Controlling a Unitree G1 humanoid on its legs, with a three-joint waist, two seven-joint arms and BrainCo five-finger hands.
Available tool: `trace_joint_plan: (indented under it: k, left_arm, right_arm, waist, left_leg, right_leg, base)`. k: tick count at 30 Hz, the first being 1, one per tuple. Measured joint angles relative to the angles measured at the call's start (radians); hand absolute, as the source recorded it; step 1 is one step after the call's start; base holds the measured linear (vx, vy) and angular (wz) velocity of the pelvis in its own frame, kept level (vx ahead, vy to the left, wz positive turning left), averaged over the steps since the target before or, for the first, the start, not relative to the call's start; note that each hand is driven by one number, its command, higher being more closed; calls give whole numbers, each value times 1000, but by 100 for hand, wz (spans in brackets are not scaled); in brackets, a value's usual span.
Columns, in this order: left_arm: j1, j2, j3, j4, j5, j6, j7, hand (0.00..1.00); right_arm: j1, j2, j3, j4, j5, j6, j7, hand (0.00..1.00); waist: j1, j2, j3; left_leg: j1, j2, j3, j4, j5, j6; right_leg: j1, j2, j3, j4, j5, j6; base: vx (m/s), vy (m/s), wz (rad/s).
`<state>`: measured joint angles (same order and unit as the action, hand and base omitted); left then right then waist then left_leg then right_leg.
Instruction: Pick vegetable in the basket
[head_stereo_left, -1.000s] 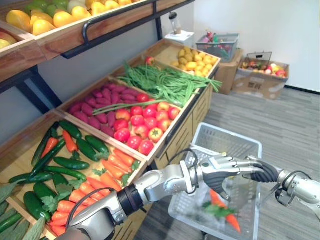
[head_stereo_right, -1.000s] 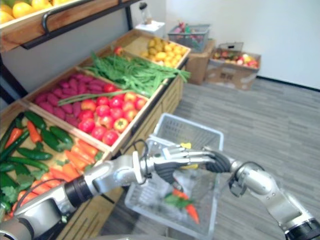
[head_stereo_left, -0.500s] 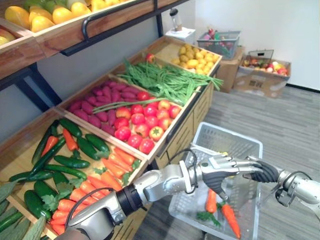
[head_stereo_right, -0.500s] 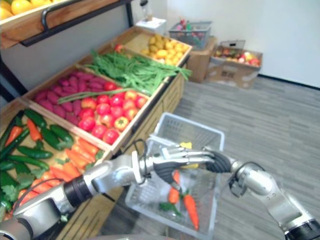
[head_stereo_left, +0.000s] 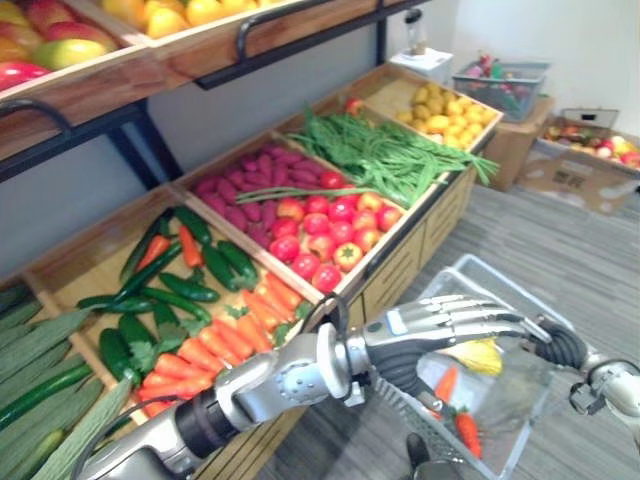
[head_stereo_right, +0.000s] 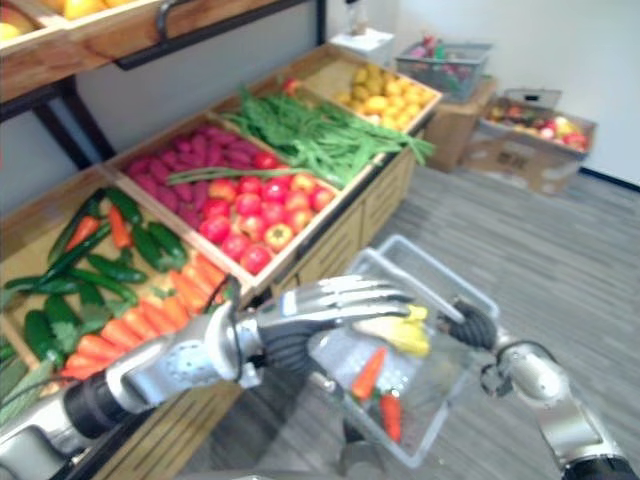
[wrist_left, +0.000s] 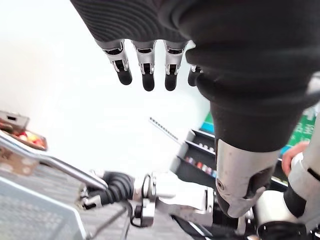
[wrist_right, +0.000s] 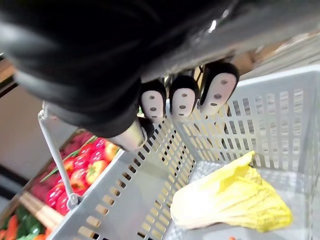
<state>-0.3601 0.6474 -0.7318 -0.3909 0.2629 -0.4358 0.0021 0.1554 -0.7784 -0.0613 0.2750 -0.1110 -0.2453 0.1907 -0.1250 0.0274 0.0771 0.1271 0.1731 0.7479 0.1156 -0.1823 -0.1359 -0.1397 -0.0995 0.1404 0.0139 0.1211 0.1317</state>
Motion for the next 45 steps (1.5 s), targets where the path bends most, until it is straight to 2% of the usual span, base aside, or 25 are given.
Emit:
trace_joint_plan:
  k: [3, 4, 6, 8, 9, 10, 11, 12, 13, 15, 18, 19, 24, 30, 34, 37, 40, 45]
  left_arm:
    - [102, 22, 123, -56, -23, 0, 41, 0]
    - [285, 30, 335, -117, -24, 1, 91, 0]
    - [309, 30, 360, -139, -24, 1, 112, 0]
    - [337, 25, 382, -157, -22, -2, 109, 0]
    - [385, -3, 446, -157, -20, -11, 107, 0]
    - [443, -78, 590, -155, -18, -11, 119, 0]
    - [468, -120, 661, -146, -14, -2, 147, 0]
    - [508, -201, 780, -121, -14, 24, 203, 0]
    - [542, -260, 858, -104, -15, 48, 257, 0]
    - [578, -318, 895, -44, -2, 78, 312, 0]
    - [602, -405, 915, 43, 35, 101, 333, 0]
    - [611, -461, 953, 92, 63, 128, 354, 0]
    - [670, -535, 1024, 178, 115, 201, 416, 0]
    - [676, -574, 1082, 262, 154, 231, 448, 0]
    - [676, -590, 1146, 462, 155, 271, 478, 0]
    - [675, -595, 1233, 651, 154, 295, 510, 0]
    - [676, -607, 1290, 747, 154, 313, 544, 0]
    - [671, -610, 1356, 961, 141, 333, 564, 0]
  right_arm:
    - [4, 57, -108, 152, -45, 26, -63, 100]
    - [3, 195, -285, 394, -48, 75, -167, 100]
    - [2, 208, -296, 424, -48, 91, -196, 100]
    - [-7, 213, -313, 442, -48, 88, -198, 100]
    - [-9, 237, -363, 478, -49, 79, -204, 100]
    - [-7, 284, -447, 553, -44, 73, -230, 100]
    - [-4, 313, -496, 594, -40, 76, -253, 100]
    - [5, 359, -581, 673, -35, 95, -292, 100]
    - [4, 387, -613, 725, -20, 113, -317, 100]
    - [-6, 410, -644, 779, 8, 125, -338, 100]
    - [-24, 432, -666, 809, 12, 137, -345, 100]
    - [-20, 455, -670, 823, 12, 137, -345, 100]
    - [7, 507, -718, 840, 35, 138, -357, 100]
    - [34, 556, -719, 834, 36, 138, -369, 100]
    - [39, 605, -716, 805, 36, 138, -387, 100]
    - [46, 656, -715, 752, 36, 139, -401, 100]
    - [44, 662, -714, 751, 42, 139, -418, 100]
    - [55, 662, -716, 753, 43, 139, -437, 100]
  waist:
    - [14, -1, -1]
    - [28, -9, -4]
    - [49, -10, -5]
    - [56, -10, -7]
    - [48, -13, -13]
    - [47, -24, -22]
    - [48, -28, -29]
    - [58, -35, -47]
    - [84, -38, -50]
    - [107, -49, -54]
    - [110, -56, -57]
    - [112, -58, -56]
    - [124, -61, -59]
    - [126, -82, -77]
    - [127, -83, -91]
    - [127, -85, -94]
    - [127, -82, -99]
    - [126, -78, -119]
  left_leg:
    - [-28, -29, -78, -55, 45, 17]
    - [-54, -60, -225, -133, 117, 38]
    - [-50, -72, -240, -162, 138, 44]
    - [-49, -81, -258, -176, 147, 49]
    - [-58, -85, -287, -185, 155, 49]
    - [-80, -86, -331, -186, 165, 49]
    - [-94, -86, -358, -187, 172, 49]
    - [-106, -86, -402, -203, 195, 48]
    - [-107, -85, -422, -212, 210, 55]
    - [-109, -90, -458, -211, 215, 60]
    - [-129, -96, -494, -216, 215, 59]
    - [-134, -98, -508, -217, 220, 59]
    - [-142, -97, -520, -218, 225, 61]
    - [-143, -92, -543, -218, 229, 61]
    - [-142, -91, -546, -218, 228, 62]
    - [-140, -90, -548, -218, 225, 66]
    - [-140, -91, -549, -218, 222, 66]
    - [-137, -91, -547, -218, 212, 61]
  right_leg:
    - [6, -28, -72, -12, -1, 1]
    - [46, -62, -204, -33, -11, 3]
    - [50, -70, -216, -33, -11, 3]
    - [56, -77, -231, -32, -15, 7]
    - [58, -83, -256, -29, -26, 14]
    - [60, -87, -296, -33, -33, 13]
    - [62, -90, -321, -36, -36, 12]
    - [65, -90, -364, -44, -35, 7]
    - [75, -88, -383, -47, -32, 4]
    - [99, -92, -415, -46, -33, 3]
    - [106, -103, -440, -48, -41, 3]
    - [106, -106, -454, -47, -44, 3]
    - [110, -106, -467, -42, -55, 10]
    - [119, -105, -494, -25, -67, 6]
    - [128, -106, -513, -24, -75, -3]
    - [128, -108, -520, -12, -95, -4]
    - [128, -108, -523, -13, -98, -6]
    - [129, -108, -521, -14, -103, -8]
  base:
    - [-56, -44, 112]
    - [-88, -78, 185]
    - [-67, -32, 92]
    - [-47, -2, 24]
    - [-42, -19, 66]
    - [-21, -33, 85]
    - [14, -51, 109]
    - [68, -53, 93]
    - [65, -44, 77]
    - [14, -2, 52]
    - [-39, 25, 46]
    - [-23, 15, 28]
    - [-15, 7, 9]
    - [10, -5, 12]
    - [8, 1, 10]
    - [4, -5, 4]
    - [19, -2, 1]
    - [50, -3, -2]
